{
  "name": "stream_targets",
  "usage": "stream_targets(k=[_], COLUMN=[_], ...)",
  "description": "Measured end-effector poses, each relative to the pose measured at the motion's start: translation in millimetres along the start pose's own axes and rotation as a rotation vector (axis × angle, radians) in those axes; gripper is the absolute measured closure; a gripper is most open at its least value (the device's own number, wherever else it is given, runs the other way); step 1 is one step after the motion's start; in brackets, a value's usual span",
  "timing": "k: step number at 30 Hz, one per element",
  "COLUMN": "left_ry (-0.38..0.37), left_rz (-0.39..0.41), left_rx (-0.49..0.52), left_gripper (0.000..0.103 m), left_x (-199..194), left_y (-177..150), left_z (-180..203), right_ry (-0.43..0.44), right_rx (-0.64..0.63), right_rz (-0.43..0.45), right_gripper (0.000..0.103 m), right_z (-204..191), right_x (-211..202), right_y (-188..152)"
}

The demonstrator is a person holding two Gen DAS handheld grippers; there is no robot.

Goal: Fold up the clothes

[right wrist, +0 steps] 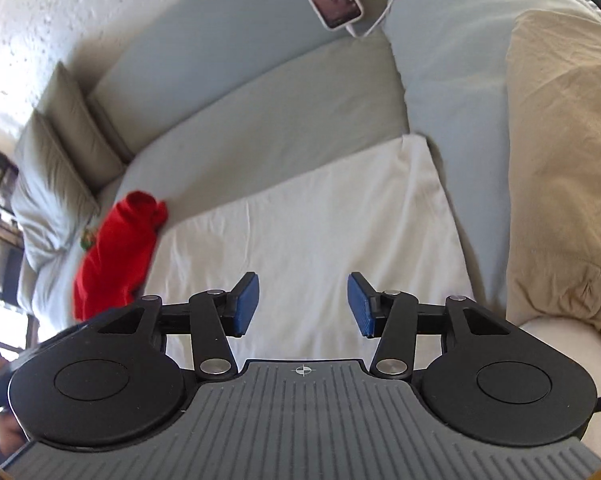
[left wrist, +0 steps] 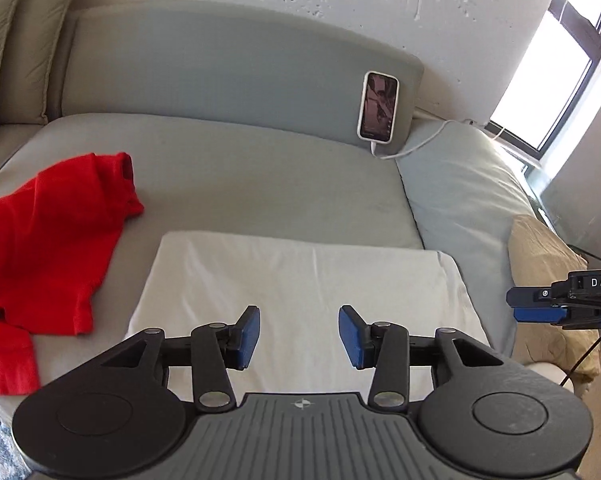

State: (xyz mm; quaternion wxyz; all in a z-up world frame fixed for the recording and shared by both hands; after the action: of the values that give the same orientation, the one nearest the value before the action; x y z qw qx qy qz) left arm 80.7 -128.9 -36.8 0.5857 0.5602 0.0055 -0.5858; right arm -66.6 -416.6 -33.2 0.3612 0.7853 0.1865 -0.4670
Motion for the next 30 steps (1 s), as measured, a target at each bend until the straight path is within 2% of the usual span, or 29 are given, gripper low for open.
stream_targets(k=[2, 8, 13, 18, 20, 22, 25, 28, 30], left_ry=[0.044, 0.106, 0.117, 0.117, 0.161, 0.217, 0.216, 0.220, 0.217], left_rz=[-0.008, -0.086, -0.019, -0.004, -0.025, -0.057, -0.036, -0.036, -0.033], left_rx=[-0.004, -0.074, -0.120, -0.193, -0.208, -0.256, -0.323, -0.332, -0.338], left_gripper=[0.059, 0.059, 0.060, 0.071, 0.077, 0.089, 0.089, 0.089, 0.090], left_x=[15.2, 73.0, 97.9, 125.8, 137.1, 146.8, 146.7, 145.5, 144.1], left_y=[10.5, 23.7, 31.8, 34.7, 31.7, 25.9, 23.6, 24.1, 23.0], left_z=[-6.0, -34.5, -59.3, -84.6, -94.9, -110.7, -121.0, -123.1, -125.9], right_ry=[-0.022, -0.080, -0.134, -0.162, -0.158, -0.152, -0.156, -0.145, -0.111], right_rx=[0.040, 0.164, 0.216, 0.248, 0.267, 0.297, 0.337, 0.378, 0.426], right_rz=[-0.004, -0.054, -0.005, -0.012, -0.030, -0.039, -0.064, -0.079, -0.058], right_gripper=[0.052, 0.052, 0.052, 0.054, 0.058, 0.058, 0.058, 0.059, 0.059], right_z=[4.0, 27.7, 50.1, 66.8, 71.3, 75.8, 76.4, 73.8, 75.4], right_x=[8.5, 64.0, 93.8, 116.8, 125.9, 132.7, 144.7, 157.5, 162.4], right_y=[17.8, 56.1, 80.3, 90.3, 91.1, 92.5, 93.4, 95.2, 98.4])
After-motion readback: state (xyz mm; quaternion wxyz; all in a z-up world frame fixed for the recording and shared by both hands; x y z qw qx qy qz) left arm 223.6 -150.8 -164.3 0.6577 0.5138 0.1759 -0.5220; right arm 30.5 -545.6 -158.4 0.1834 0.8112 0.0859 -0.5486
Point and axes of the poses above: each gripper's, at about its wrist camera, not at the fingertips, and x roughly the way its jaws point, z to its right, y to its top, the point moved 3 cm from there along x, roughly the way its jaws point, and after that the axes turned 13 degrees about -y, right-handed, at the moved point
